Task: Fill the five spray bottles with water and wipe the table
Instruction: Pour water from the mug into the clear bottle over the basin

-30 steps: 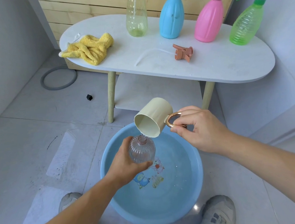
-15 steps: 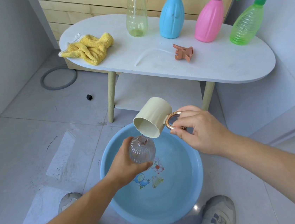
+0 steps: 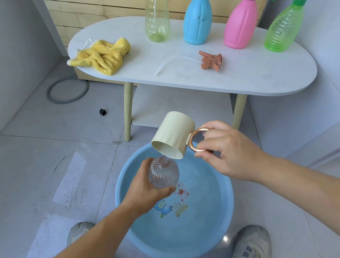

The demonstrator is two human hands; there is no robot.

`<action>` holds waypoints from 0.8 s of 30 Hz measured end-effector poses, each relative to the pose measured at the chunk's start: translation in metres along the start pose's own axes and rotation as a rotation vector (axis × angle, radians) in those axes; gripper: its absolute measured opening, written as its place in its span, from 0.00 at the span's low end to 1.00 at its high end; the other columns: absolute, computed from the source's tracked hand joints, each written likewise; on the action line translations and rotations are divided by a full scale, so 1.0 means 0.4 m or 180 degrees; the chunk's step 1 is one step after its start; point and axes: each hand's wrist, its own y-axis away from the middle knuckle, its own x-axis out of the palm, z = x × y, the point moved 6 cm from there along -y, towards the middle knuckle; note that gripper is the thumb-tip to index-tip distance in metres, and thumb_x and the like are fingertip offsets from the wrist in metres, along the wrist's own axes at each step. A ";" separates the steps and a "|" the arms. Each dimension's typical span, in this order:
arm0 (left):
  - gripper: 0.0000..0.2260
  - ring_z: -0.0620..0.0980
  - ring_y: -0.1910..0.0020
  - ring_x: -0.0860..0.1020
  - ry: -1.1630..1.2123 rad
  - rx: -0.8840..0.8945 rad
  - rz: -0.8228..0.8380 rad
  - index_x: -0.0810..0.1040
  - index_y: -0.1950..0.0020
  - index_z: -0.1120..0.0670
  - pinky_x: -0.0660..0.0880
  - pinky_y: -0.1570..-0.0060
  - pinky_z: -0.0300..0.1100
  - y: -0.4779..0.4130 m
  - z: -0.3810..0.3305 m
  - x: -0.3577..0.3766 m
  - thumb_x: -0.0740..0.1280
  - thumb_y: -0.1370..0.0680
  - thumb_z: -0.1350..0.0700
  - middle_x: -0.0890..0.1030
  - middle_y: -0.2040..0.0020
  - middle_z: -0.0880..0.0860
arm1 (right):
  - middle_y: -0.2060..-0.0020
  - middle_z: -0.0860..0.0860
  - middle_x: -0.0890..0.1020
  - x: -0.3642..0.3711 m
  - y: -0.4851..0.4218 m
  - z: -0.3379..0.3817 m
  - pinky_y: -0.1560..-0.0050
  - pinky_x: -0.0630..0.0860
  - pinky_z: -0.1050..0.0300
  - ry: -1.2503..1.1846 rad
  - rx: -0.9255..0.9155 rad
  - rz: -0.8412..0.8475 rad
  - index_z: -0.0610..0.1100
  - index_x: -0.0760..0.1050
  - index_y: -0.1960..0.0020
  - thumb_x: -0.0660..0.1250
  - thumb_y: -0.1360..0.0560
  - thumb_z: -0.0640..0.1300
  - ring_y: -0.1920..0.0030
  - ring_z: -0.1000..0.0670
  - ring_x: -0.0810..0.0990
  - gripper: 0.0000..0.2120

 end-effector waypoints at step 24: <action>0.44 0.45 0.37 0.76 0.0068 -0.0179 0.0067 0.62 0.25 0.43 0.73 0.46 0.33 0.002 0.028 0.006 0.83 0.34 0.51 0.74 0.35 0.39 | 0.70 0.51 0.79 0.147 0.075 -0.172 0.69 0.65 0.60 -0.1402 0.2627 0.0055 0.41 0.82 0.58 0.68 0.22 0.48 0.75 0.59 0.69 0.12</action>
